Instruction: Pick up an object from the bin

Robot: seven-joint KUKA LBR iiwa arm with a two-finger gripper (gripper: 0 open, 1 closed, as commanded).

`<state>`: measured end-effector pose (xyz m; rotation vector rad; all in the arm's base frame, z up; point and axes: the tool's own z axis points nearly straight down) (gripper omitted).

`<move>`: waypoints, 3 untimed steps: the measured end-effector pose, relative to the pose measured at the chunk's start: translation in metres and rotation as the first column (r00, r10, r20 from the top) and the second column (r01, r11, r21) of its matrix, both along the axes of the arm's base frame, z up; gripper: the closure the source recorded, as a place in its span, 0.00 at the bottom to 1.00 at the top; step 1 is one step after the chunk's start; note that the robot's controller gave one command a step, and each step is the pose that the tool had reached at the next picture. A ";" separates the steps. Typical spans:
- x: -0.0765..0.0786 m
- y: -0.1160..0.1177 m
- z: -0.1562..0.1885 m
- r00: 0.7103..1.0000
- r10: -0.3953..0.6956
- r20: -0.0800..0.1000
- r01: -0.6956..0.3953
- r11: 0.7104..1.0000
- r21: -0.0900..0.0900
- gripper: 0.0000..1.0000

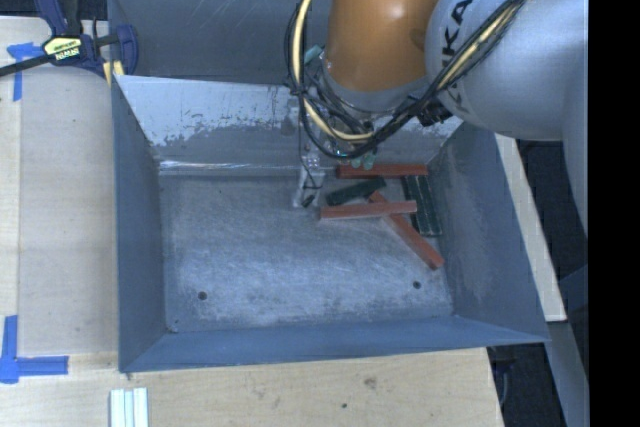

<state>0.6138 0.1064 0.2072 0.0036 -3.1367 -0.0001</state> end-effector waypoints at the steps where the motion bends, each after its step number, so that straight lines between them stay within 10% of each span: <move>1: -0.016 -0.062 -0.095 1.000 0.019 -0.001 -0.019 1.000 -0.003 0.00; 2: -0.020 -0.152 -0.135 0.997 -0.074 0.006 0.074 0.997 -0.003 0.00; 3: -0.019 -0.147 -0.134 0.998 -0.070 0.007 0.070 0.998 0.000 1.00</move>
Offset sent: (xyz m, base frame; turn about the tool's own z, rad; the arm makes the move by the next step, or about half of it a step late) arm -0.0147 -0.0573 -0.0903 -0.0238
